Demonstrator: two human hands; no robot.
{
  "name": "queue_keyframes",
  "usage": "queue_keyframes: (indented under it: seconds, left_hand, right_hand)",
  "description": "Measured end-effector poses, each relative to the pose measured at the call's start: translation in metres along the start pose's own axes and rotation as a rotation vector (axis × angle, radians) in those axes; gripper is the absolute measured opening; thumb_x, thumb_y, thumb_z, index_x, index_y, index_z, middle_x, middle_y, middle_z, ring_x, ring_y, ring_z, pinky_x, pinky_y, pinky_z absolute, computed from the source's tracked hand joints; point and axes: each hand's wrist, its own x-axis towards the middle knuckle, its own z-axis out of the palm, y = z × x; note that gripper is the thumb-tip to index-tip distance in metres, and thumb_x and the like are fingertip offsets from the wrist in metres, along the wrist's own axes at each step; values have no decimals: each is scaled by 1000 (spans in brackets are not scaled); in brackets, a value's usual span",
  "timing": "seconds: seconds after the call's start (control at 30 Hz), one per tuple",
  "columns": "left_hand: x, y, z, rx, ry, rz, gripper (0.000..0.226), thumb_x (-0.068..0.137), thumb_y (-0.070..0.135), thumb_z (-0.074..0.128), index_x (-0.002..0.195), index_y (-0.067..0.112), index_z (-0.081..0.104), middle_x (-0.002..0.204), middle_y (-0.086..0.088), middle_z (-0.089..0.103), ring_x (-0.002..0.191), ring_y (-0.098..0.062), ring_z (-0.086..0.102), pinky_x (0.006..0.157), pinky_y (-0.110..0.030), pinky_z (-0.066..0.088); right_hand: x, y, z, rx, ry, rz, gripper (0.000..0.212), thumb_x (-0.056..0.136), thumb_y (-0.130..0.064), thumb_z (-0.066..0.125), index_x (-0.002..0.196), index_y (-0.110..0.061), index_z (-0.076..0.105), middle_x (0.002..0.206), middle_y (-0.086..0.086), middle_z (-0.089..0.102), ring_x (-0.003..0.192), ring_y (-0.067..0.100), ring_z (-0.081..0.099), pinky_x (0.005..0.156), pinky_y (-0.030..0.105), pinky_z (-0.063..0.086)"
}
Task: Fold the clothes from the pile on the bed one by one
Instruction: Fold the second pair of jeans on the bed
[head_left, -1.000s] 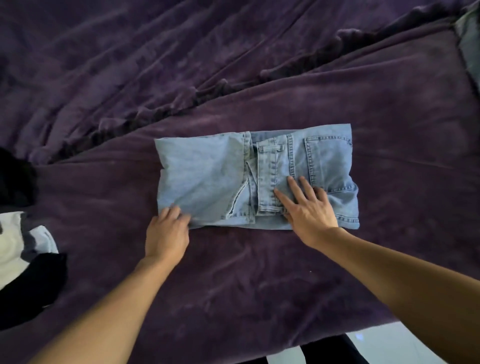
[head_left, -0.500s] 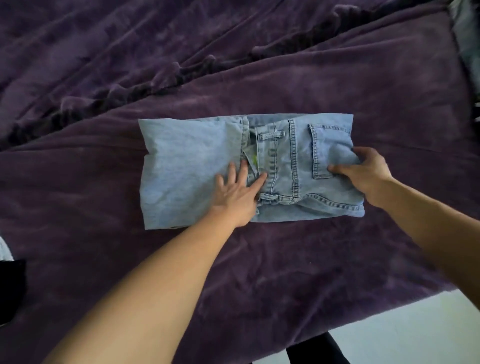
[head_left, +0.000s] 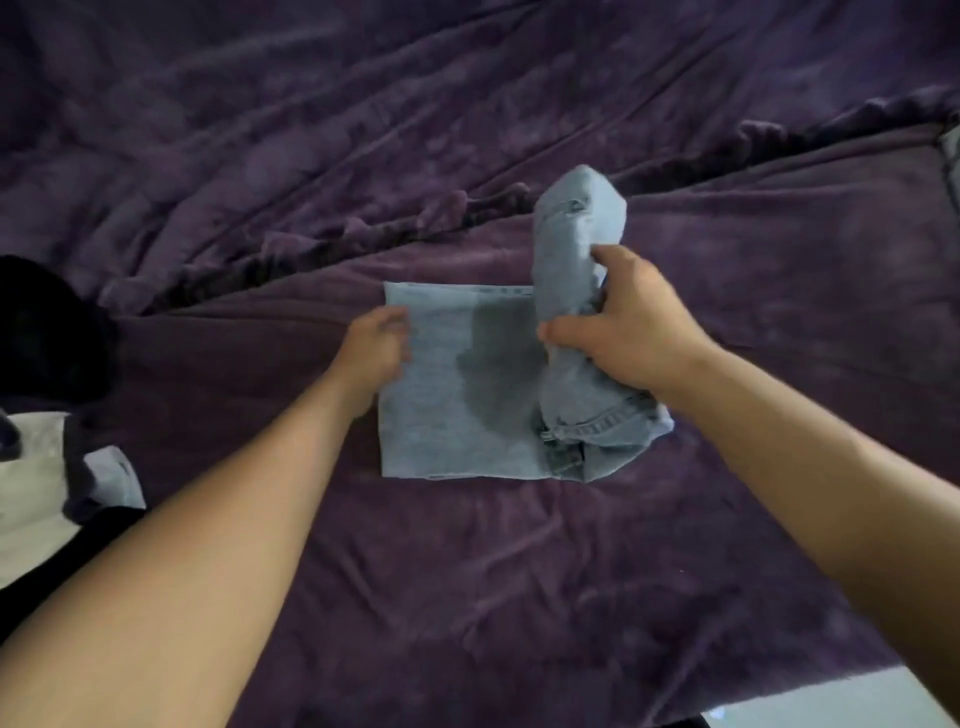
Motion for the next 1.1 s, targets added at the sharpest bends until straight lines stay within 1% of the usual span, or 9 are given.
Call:
queue_keyframes:
  seconds: [0.1,0.23,0.37,0.43,0.5,0.6,0.73,0.97,1.1]
  left_hand:
    - [12,11,-24,-338,137,-156,29,97,4,32,114,18,50,86,-5,59,68,-18,61,59,-29,47]
    - [3,-30,-68,-261,349,-253,28,97,9,34,109,14,59,81,-7,63,62,-18,60,52,-28,46]
    - [-13,-63,-77,195,491,-67,26,93,18,49,112,11,63,105,-18,67,90,-32,63,78,-37,47]
    - [-28,-61,-48,382,457,182,40,93,32,47,128,14,55,126,-18,56,115,-34,53,95,-37,40]
    - [-44,-55,-11,586,347,384,57,92,49,37,142,24,41,146,-19,37,131,-36,39,101,-44,37]
    - [-45,-90,18,947,158,427,67,90,63,24,150,34,21,159,-13,7,142,-38,20,106,-52,32]
    - [-28,-138,9,1118,113,404,68,92,62,14,152,30,8,160,-15,1,144,-37,17,109,-51,32]
    - [-14,-89,11,845,255,366,65,93,53,34,151,28,17,153,-25,21,128,-43,39,97,-51,39]
    - [33,-46,17,724,298,427,63,93,53,34,151,31,21,123,-29,52,106,-43,51,93,-46,39]
  right_hand:
    - [12,-33,69,-152,-111,-45,75,79,-29,74,140,-11,35,122,12,59,112,31,56,88,33,43]
    - [8,-33,151,-171,-389,-96,49,85,-28,67,128,-10,52,117,12,64,111,32,58,87,32,45]
    - [2,17,142,-175,139,-309,37,91,-24,50,125,-15,61,124,8,60,115,31,53,92,40,44]
    - [0,48,130,-324,277,-263,46,94,-35,46,137,-20,50,144,10,45,134,33,38,99,47,39]
    - [-5,75,133,-486,162,-184,58,96,-51,35,149,-29,29,159,11,20,146,32,14,108,53,28]
    - [-11,104,157,-630,19,-211,67,93,-64,18,153,-34,11,162,6,1,148,33,-1,113,59,21]
    - [-12,124,186,-673,-3,-176,71,92,-69,13,153,-33,13,162,5,-1,148,32,-8,111,62,20]
    - [-16,123,176,-494,14,-34,79,82,-81,17,150,-45,-3,160,3,-20,147,33,-13,113,58,19]
    - [-25,114,176,-291,86,126,85,77,-82,35,149,-49,4,160,7,-9,138,34,22,102,51,36]
